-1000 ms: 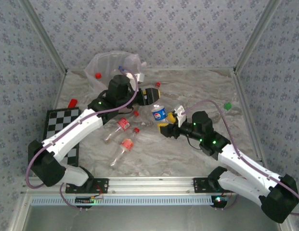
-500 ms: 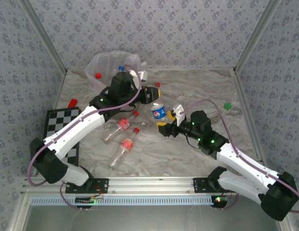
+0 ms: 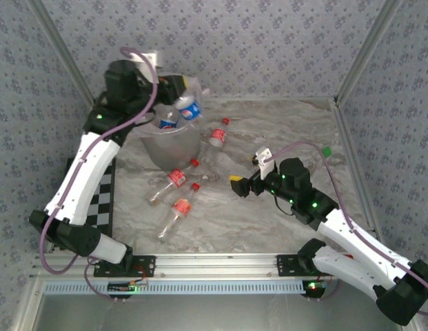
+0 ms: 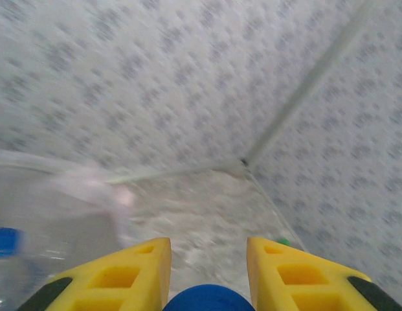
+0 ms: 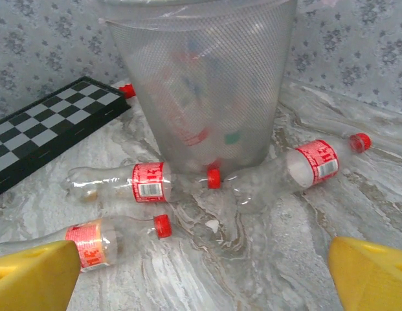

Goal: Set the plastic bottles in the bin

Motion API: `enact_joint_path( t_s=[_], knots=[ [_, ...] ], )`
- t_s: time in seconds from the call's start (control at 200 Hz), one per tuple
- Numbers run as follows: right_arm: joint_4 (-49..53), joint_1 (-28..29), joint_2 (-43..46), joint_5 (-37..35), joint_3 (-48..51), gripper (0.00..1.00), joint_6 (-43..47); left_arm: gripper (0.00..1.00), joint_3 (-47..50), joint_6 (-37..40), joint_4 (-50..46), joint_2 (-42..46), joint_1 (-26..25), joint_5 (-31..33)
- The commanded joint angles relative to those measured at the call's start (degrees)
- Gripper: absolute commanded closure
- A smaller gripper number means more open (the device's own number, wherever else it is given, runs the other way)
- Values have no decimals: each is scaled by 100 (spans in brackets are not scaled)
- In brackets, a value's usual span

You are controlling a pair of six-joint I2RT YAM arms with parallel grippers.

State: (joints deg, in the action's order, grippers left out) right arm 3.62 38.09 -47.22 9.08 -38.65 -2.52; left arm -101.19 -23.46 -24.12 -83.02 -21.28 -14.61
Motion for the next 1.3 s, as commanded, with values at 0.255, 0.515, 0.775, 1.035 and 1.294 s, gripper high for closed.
enact_joint_path(
  t_s=[0.255, 0.515, 0.775, 1.035, 1.294],
  knots=[
    [212, -186, -68, -56, -16, 0, -41, 100, 410, 1255, 208, 110, 607, 1707],
    [320, -229, 81, -56, 69, 0, -82, 100, 1181, 1830, 448, -232, 625, 1855],
    [314, -302, 69, 27, 108, 0, -150, 100, 1994, 1723, 311, -162, 616, 1752],
    [233, -319, -83, 76, 95, 0, -206, 100, 2686, 1362, 291, -177, 616, 1428],
    [236, -320, -125, 41, 104, 0, -223, 100, 3183, 751, 384, -271, 569, 837]
  ],
)
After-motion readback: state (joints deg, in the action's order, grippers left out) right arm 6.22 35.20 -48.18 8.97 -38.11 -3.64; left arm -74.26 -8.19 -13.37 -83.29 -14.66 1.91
